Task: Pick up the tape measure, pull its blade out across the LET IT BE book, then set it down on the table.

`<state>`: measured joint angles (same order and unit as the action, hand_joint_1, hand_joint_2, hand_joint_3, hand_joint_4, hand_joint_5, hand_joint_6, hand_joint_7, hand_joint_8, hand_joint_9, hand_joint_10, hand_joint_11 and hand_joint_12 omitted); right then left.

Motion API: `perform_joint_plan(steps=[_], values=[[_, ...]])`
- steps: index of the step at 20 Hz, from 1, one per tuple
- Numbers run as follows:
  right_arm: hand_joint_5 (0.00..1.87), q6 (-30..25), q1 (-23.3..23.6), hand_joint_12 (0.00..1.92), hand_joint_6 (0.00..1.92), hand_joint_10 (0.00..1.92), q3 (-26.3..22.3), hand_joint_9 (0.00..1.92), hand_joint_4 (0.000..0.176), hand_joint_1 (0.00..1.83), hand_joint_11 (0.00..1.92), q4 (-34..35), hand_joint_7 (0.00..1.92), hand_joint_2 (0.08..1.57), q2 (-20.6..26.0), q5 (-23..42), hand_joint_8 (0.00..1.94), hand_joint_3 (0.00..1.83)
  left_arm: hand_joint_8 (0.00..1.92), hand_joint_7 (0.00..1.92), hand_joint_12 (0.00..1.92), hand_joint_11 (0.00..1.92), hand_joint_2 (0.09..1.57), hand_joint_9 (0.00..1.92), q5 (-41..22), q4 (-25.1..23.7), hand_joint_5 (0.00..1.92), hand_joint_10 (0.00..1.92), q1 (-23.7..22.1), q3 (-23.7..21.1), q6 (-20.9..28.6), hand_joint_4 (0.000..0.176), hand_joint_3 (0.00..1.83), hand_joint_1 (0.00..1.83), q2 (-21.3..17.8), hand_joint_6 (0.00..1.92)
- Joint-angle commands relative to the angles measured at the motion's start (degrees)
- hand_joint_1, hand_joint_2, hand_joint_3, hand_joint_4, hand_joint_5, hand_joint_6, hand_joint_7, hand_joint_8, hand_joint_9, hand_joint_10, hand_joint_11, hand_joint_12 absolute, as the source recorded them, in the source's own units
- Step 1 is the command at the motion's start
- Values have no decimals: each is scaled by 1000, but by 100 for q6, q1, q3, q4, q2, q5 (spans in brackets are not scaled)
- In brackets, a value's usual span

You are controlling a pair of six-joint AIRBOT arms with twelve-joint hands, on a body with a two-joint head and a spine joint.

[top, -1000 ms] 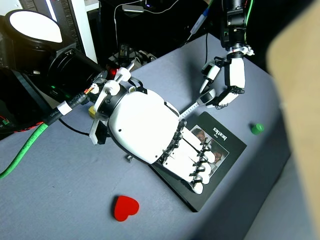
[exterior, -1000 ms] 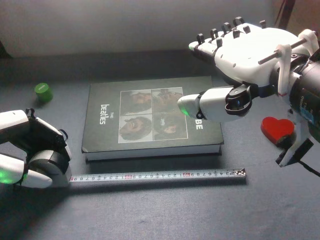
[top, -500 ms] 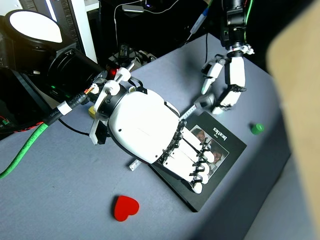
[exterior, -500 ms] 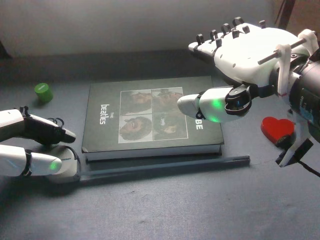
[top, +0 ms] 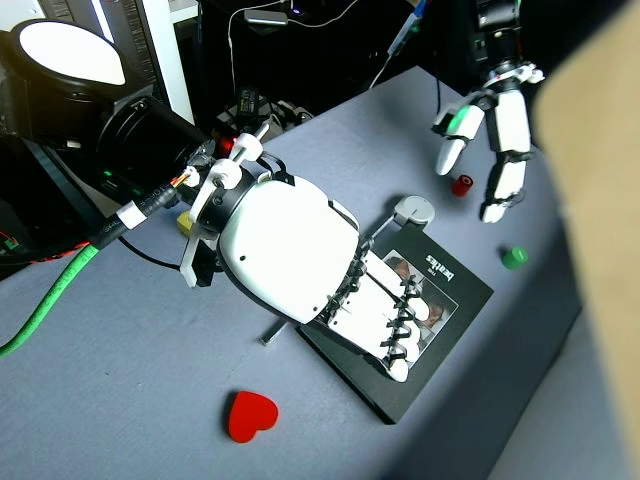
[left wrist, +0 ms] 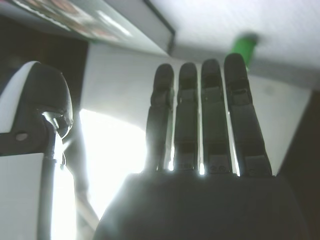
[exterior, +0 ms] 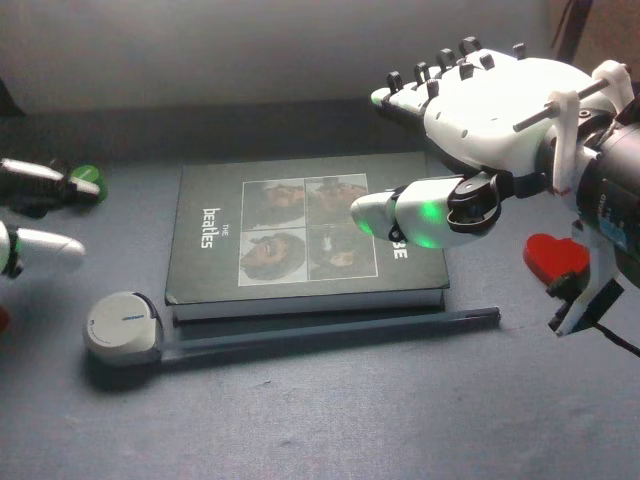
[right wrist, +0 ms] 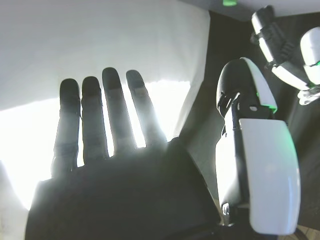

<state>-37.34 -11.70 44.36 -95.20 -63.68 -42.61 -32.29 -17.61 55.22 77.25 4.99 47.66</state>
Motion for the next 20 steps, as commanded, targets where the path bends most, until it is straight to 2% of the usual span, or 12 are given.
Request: perform_joint_plan(steps=[1,4,6,7,8,9,10,13,15,17,19,20], values=[[177,-35,47,744,2,6,-49,232,0,71,0,-427,270,1143,43,-109,1,0,1,370,504,253,1043,382,-441,304,372,7,-210,16,-97,0,0,486,-49,0],[608,31,30,1096,30,86,-155,728,0,211,308,-427,789,1117,83,-70,45,0,6,474,537,325,1072,509,232,844,530,19,-1490,-196,-1550,0,1,505,-14,9],[1012,75,15,1633,125,1047,-202,803,0,606,633,-427,993,1107,83,-79,442,0,49,684,887,478,1101,727,652,1535,636,136,-2114,-370,-2704,0,0,626,39,5],[948,79,-5,1863,629,1512,-238,869,0,776,799,-427,940,1092,81,-126,953,0,300,694,1178,523,1108,570,893,2233,718,839,-2561,-509,-3802,0,1,654,111,11],[884,79,-21,1909,1208,1839,-269,989,0,891,995,-427,917,1070,74,-193,1387,0,1213,517,1574,549,1118,507,1221,3042,713,1513,-2884,-644,-4934,0,2,704,156,256],[849,44,-40,1919,1721,1905,-293,1131,0,956,1177,-427,889,1047,57,-303,1776,0,1779,545,1852,722,1136,648,1724,4484,536,1839,-3244,-791,-6714,0,0,768,199,1098],[869,-19,-72,1921,1881,1918,-300,1250,0,980,1349,-428,978,1036,23,-397,1908,0,1893,604,1907,883,1135,779,2009,7036,488,1905,-3714,-1003,-10198,0,0,815,239,1660],[1038,-23,-95,1921,1921,1921,-310,1610,0,1030,1788,-428,1357,1076,-12,-407,1941,7,1921,730,1921,997,1132,913,1458,9828,674,1921,-4230,-1591,-14749,42,0,884,257,1919],[1157,-23,-93,1921,1921,1921,-311,1627,0,1034,1843,-443,1413,1204,-12,-407,1941,12,1921,903,1921,1163,1123,1110,332,11220,874,1921,-4385,-2189,-15947,126,0,919,253,1921],[1225,-22,-104,1921,1921,1921,-311,1642,0,1069,1848,-491,1435,1218,-15,-407,1941,1,1921,956,1921,1227,1104,1168,-363,11415,906,1921,-4380,-2606,-16230,166,0,938,285,1921],[1261,-21,-115,1921,1921,1921,-316,1665,157,1097,1871,-520,1436,1235,-18,-407,1941,2,1921,1078,1921,1395,1077,1297,-1336,11619,993,1921,-4342,-3157,-16158,176,0,968,465,1921],[1254,-21,-115,1921,1921,1921,-317,1669,172,1088,1875,-521,1436,1238,-18,-407,1941,2,1921,1112,1921,1444,1074,1336,-1565,11654,1027,1921,-4342,-3285,-16118,176,0,970,529,1921]])
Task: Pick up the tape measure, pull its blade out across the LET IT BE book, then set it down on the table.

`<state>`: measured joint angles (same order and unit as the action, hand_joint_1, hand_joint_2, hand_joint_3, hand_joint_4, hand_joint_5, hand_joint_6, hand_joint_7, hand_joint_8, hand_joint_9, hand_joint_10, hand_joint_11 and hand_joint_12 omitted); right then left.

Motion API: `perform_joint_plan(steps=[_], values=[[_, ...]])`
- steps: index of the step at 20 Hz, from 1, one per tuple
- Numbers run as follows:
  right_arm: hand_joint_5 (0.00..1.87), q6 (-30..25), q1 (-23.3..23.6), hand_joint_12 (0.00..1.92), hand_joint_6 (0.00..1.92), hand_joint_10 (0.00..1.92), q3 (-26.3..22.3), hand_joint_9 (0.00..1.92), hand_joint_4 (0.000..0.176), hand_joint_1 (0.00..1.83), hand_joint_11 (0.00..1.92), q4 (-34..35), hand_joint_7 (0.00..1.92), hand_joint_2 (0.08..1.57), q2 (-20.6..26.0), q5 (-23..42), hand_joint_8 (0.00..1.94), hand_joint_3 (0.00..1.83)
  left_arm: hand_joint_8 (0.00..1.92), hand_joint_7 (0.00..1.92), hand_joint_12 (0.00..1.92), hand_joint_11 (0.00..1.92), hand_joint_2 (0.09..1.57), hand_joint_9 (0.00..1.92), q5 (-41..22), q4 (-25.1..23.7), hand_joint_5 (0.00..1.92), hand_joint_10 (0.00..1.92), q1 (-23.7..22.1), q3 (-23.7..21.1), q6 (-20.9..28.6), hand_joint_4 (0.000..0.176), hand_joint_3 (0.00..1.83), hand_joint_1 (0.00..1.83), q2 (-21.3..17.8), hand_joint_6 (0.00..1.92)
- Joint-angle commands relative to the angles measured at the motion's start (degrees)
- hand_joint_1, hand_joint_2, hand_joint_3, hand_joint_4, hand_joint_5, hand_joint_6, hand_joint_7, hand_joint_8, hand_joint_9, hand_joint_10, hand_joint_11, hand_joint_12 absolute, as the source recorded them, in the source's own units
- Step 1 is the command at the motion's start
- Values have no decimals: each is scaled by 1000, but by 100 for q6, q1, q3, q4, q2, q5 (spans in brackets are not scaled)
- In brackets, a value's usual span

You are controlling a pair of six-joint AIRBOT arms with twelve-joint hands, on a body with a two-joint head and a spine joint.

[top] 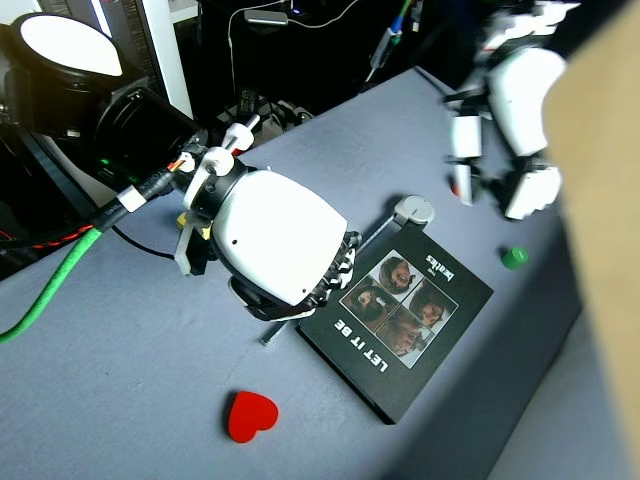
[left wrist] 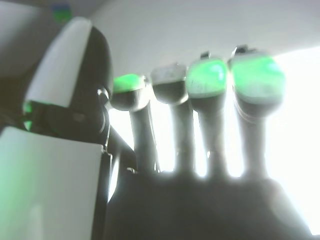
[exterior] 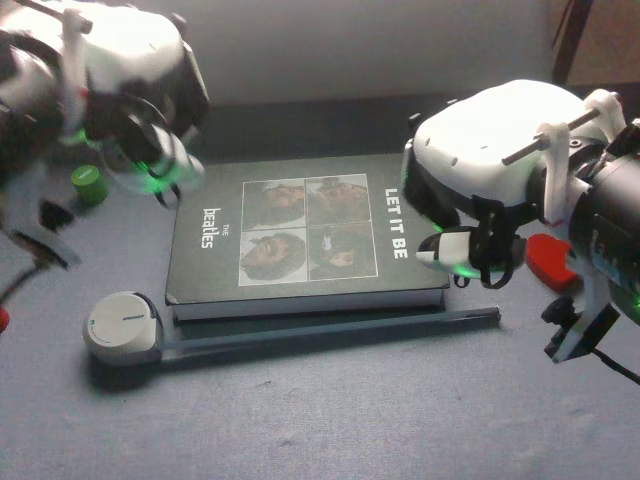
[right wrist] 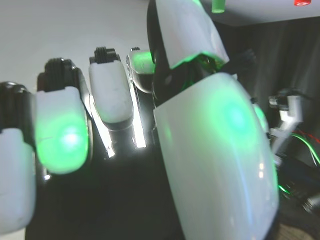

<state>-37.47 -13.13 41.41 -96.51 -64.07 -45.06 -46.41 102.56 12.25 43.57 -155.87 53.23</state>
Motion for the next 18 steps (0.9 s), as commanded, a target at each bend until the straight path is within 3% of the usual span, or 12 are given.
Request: perform_joint_plan(steps=[1,6,8,10,15,18], values=[[1211,-7,28,1921,1921,1921,-22,1677,175,1076,1882,-400,1435,1245,22,-163,1941,4,1921,1130,1921,1458,1065,1338,-534,-361,1059,1921,-44,-100,129,176,0,977,89,1921],[1261,-6,29,1921,1921,1921,-22,1765,176,1061,1919,-429,1476,1266,22,-159,1941,4,1921,1101,1921,1393,1001,1261,-1375,-226,1065,1921,121,-389,790,172,0,1138,517,1921],[1253,-5,32,1921,1921,1921,-22,1790,176,1098,1921,-441,1493,1241,23,-148,1941,0,1921,1141,1921,1412,1019,1299,-1634,-238,1119,1921,252,-482,1196,171,3,1079,545,1921],[1310,5,31,1921,1921,1921,-22,1795,176,1155,1921,-447,1500,1229,24,-138,1941,0,1921,1183,1921,1484,1027,1365,-1743,-273,1152,1921,372,-532,1425,166,1,1056,542,1921],[1397,8,40,1921,1921,1921,-20,1845,176,1177,1921,-521,1570,1228,26,-65,1941,0,1921,1065,1921,1322,1032,1207,-1656,-400,1117,1921,386,-508,1676,155,2,1063,480,1921],[1395,4,35,1921,1921,1921,-22,1860,176,1165,1921,-520,1593,1235,-5,-40,1941,2,1921,1042,1921,1348,1043,1184,-1622,-401,1104,1921,364,-490,1705,156,4,1048,432,1921]])
